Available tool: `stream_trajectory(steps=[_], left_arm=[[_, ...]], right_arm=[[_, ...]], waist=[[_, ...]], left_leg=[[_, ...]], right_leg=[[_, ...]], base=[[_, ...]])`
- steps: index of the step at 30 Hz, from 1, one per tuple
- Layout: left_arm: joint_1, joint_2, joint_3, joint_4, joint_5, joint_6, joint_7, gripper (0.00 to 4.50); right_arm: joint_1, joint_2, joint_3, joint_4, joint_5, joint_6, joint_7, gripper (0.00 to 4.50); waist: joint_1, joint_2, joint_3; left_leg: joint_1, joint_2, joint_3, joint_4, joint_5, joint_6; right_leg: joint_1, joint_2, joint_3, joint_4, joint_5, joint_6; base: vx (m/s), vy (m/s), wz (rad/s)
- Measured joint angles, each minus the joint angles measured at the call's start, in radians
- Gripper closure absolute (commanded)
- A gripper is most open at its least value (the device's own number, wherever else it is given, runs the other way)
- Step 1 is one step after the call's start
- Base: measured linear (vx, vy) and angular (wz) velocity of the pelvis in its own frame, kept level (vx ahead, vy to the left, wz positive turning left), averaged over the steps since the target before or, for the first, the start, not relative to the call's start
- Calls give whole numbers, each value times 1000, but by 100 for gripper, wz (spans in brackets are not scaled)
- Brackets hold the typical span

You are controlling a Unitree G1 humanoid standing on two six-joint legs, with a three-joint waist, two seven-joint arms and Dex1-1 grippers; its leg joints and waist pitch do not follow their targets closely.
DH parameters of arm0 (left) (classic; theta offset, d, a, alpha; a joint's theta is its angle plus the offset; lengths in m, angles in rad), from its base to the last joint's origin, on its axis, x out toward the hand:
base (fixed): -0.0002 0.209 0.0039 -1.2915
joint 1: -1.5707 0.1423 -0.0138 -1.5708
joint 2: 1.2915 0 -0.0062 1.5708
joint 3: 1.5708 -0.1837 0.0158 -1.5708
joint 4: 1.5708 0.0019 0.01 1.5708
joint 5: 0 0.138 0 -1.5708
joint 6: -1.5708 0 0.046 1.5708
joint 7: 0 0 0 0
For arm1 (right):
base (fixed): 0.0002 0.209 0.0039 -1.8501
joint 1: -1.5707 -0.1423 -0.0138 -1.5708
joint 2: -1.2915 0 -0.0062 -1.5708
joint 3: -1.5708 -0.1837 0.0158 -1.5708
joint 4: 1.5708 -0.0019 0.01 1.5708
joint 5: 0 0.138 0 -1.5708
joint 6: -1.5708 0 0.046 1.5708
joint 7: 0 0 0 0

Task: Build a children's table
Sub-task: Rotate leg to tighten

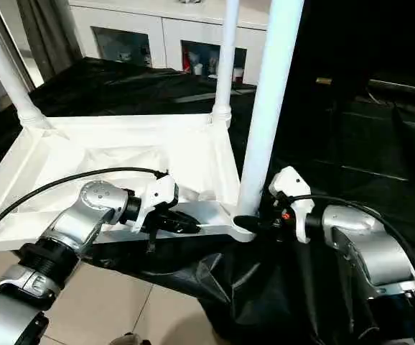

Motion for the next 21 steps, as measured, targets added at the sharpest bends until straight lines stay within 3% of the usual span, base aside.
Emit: stream_trajectory(steps=[1, 6, 16, 21], left_arm=[[0, 0, 0, 0, 0, 0, 0, 450], [0, 1, 0, 0, 0, 1, -3, 450], [0, 0, 0, 5, 2, 2, 18, 450], [-88, -88, 22, 169, 60, 30, 265, 450]], right_arm=[[0, 0, 0, 1, 0, -1, 0, 205], [0, 1, -1, 4, 0, -2, -2, 243], [0, 22, -6, 14, -4, -4, -23, 251], [-78, 213, -52, 174, -81, -25, -335, 251]], waist=[[0, 0, 0], [0, 0, 0], [-2, 0, 0], [-17, -3, 0]], left_leg=[[0, 0, 0, 0, 0, 0], [0, 0, 0, 0, 0, 0], [0, 0, 0, 1, 0, 0], [1, 0, 0, 3, 0, 0]], right_leg=[[0, 0, 0, 0, 0, 0], [0, 0, 0, 0, 0, 0], [0, 0, 0, 1, 0, 0], [0, 0, 0, 1, 1, 0]], base=[[0, 0, 0], [0, 0, 0], [0, 0, 0], [0, 0, 0]])
